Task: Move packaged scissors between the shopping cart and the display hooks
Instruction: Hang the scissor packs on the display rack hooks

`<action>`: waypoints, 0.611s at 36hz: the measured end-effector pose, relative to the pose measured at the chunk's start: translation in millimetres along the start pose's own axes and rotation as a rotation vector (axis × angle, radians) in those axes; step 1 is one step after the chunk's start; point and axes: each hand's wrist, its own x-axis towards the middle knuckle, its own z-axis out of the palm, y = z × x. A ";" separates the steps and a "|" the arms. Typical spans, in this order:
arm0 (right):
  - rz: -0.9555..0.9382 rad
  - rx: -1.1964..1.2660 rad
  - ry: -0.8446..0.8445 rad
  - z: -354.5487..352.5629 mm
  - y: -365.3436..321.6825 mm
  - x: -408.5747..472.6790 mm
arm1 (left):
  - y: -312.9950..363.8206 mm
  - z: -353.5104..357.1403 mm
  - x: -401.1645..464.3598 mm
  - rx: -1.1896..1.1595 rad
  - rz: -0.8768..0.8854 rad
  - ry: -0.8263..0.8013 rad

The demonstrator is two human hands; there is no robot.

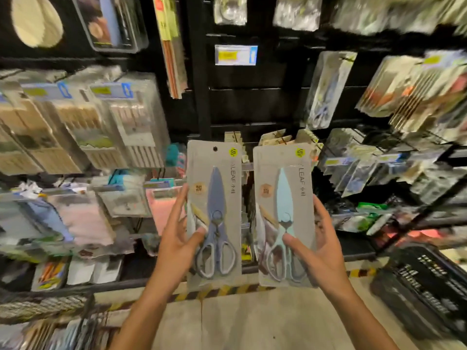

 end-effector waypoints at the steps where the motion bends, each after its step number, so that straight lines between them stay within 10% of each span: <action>1: -0.008 0.008 0.006 -13.5 0.5 2.1 | 4.5 14.5 1.9 -0.005 0.007 -0.009; 22: -0.099 0.016 0.057 -233.8 -1.9 84.9 | 73.0 242.7 49.4 -0.080 0.019 0.006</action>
